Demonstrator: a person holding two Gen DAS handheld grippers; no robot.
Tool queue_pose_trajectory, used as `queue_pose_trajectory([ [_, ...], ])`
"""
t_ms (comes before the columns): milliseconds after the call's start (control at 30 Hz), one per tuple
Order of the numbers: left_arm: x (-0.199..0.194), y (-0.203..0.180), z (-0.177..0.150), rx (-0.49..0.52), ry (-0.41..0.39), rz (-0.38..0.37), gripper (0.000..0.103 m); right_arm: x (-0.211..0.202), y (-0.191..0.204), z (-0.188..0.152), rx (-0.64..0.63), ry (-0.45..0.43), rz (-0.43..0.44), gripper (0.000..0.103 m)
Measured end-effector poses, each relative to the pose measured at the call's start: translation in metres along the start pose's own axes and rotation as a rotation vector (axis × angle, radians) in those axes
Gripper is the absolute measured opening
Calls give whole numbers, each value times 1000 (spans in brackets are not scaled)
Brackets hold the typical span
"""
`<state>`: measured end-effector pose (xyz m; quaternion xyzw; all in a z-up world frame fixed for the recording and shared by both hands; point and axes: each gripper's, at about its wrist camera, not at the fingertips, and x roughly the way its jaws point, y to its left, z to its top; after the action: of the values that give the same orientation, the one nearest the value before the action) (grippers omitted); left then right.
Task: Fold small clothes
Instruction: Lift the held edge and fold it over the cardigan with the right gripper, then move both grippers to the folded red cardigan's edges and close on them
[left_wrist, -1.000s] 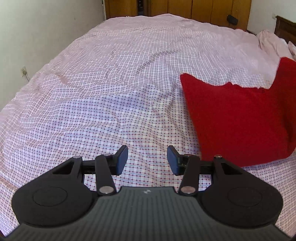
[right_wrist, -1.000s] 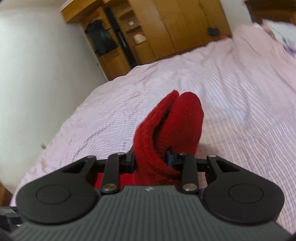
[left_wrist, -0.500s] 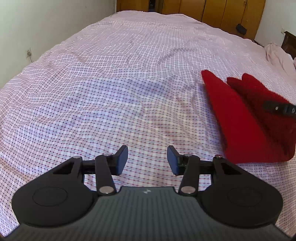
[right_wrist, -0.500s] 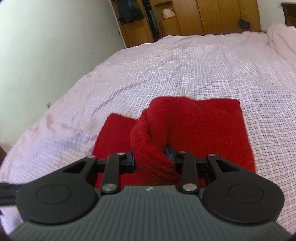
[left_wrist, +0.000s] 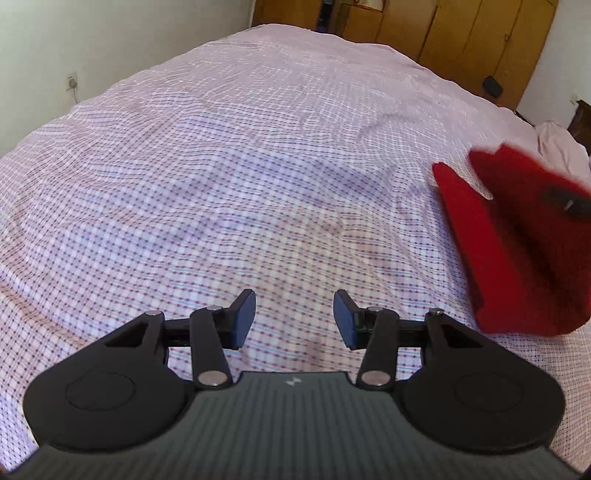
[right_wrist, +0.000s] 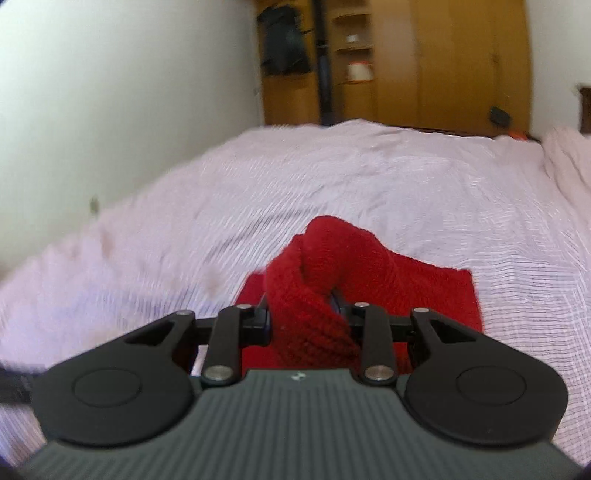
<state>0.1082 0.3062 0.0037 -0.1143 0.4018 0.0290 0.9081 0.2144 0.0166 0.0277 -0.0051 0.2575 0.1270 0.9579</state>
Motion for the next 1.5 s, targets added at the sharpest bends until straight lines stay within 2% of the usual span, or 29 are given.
queue_pose_trajectory([
  [100,-5,4,0,0,-5,-7,53,15,23,-23,-27,46,20,32],
  [200,-10,3,2,14,-16,-8,53,13,38,-29,-39,25,34,31],
  [233,-11,2,3,20,-19,-8,53,10,40,-28,-34,10,50,28],
  [300,-12,-1,6,30,-21,-14,53,2,46,-27,-54,-26,62,12],
  [333,-12,-2,8,32,-18,-14,53,0,52,-28,-74,-36,62,11],
  [467,-15,-13,13,49,-24,-23,53,2,53,-32,-62,-17,65,12],
  [633,-17,-35,22,85,-30,-34,53,-30,35,-31,-8,-15,166,14],
  [667,-18,-40,24,93,-31,-38,53,-37,27,-28,6,-11,185,18],
  [733,-19,-54,28,115,-35,-55,53,-50,13,-26,27,-14,216,35],
  [767,-20,-61,30,125,-34,-67,53,-54,4,-25,41,-15,217,48],
  [800,-19,-68,32,133,-32,-79,53,-58,-4,-24,56,-17,215,53],
  [933,-15,-98,44,145,-14,-112,53,-71,-51,-23,124,-17,191,53],
  [1000,-13,-118,52,155,-14,-137,53,-70,-76,-23,165,-25,145,63],
  [1133,-1,-155,68,155,2,-215,53,-52,-131,-27,369,-7,104,70],
  [1233,20,-178,77,124,37,-227,53,-23,-170,-37,572,67,136,71],
  [1300,37,-190,82,94,68,-222,53,-5,-187,-47,661,116,160,71],
  [1400,55,-204,81,93,101,-224,53,16,-199,-58,719,177,207,72],
  [1467,62,-211,76,107,114,-221,53,23,-200,-62,723,177,252,72],
  [1500,65,-215,74,116,117,-208,56,26,-200,-64,719,177,266,72],
])
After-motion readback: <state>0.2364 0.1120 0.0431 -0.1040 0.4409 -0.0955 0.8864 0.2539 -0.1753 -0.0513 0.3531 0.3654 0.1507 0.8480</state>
